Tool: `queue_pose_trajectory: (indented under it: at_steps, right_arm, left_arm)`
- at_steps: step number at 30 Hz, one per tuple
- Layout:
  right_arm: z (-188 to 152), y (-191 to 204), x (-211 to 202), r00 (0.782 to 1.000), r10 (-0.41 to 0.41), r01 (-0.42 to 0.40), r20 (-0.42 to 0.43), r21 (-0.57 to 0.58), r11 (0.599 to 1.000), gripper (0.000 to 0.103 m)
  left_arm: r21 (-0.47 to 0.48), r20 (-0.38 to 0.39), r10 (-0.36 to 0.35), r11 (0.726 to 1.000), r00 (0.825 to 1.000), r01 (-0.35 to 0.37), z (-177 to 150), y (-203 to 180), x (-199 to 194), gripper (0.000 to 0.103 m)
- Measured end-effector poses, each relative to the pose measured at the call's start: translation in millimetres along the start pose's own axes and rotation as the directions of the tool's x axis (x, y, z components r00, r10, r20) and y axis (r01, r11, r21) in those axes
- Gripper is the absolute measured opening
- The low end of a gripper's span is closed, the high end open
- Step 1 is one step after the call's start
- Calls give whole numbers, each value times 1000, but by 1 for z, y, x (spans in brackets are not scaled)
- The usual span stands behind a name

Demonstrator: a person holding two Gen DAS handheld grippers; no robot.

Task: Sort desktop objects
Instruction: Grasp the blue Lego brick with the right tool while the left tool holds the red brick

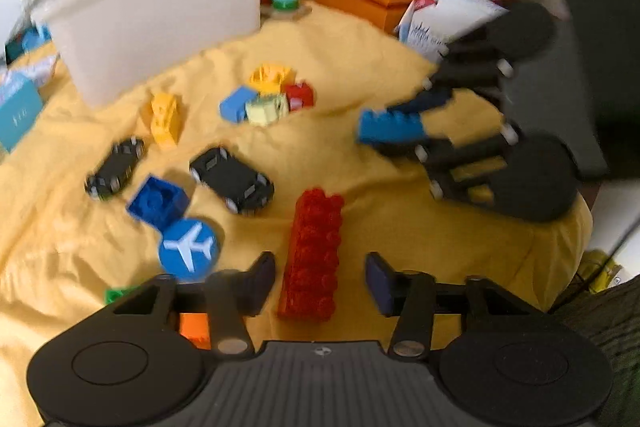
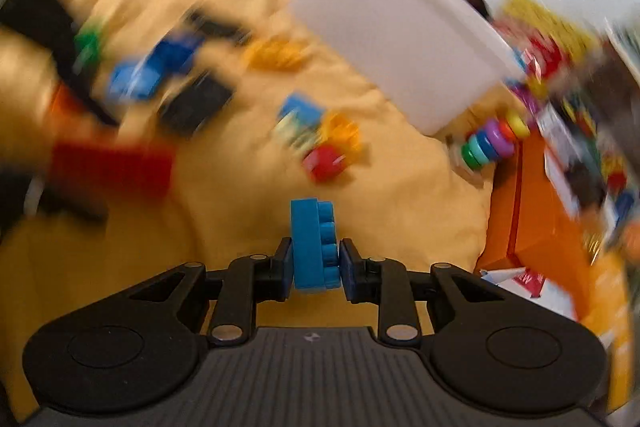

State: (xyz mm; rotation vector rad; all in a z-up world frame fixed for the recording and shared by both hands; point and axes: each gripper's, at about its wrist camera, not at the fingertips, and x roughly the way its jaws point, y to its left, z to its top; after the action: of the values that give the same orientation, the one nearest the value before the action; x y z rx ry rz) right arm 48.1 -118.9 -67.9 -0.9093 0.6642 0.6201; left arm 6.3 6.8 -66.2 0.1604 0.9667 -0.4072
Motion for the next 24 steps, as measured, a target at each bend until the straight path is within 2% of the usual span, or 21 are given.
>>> queue_pose_trajectory:
  at_steps: [1,3,4,5,6,8,11,14,15,16,19,24]
  right_arm:
    - [-3,7,0,1000,17,-17,-7,-25,1000,27]
    - [-6,12,-8,1000,21,-21,16,-25,999,32]
    - [-6,10,-12,998,53,-53,31,-3,999,40]
    - [-7,6,-16,995,90,-92,49,36,995,49]
    - [-8,0,-20,990,124,-129,63,82,988,51]
    - [-8,-13,-21,982,168,-181,88,176,968,51]
    - [-8,-31,-18,978,176,-203,115,313,928,52]
    - [-12,-37,-5,971,216,-239,104,387,890,46]
    - [-14,-36,0,967,238,-253,88,398,882,43]
    - [-17,-33,4,964,254,-262,73,404,877,35]
    - [-22,-31,0,957,275,-286,87,421,861,27]
    - [-9,-50,-18,960,240,-281,148,449,848,27]
  left_arm:
    - [-19,-1,0,1000,1000,0,-1,4,0,39]
    - [-50,2,-10,999,1000,10,-1,10,-1,35]
    - [-64,2,-14,998,1000,14,-2,13,-1,33]
    - [-76,3,-18,997,1000,19,-2,15,-2,33]
    - [-84,3,-21,996,1000,21,-2,16,-2,33]
    - [-94,4,-20,995,1000,20,-1,17,-2,33]
    - [-84,7,-15,996,1000,15,-1,16,0,32]
    - [-80,27,-22,997,999,25,-1,14,-1,29]
    - [-81,32,-36,996,999,39,-2,14,-3,29]
    - [-84,35,-45,995,998,48,-2,14,-3,28]
    - [-112,66,-80,990,995,87,5,19,-14,28]
    - [-102,199,-61,991,978,82,43,38,-54,29]
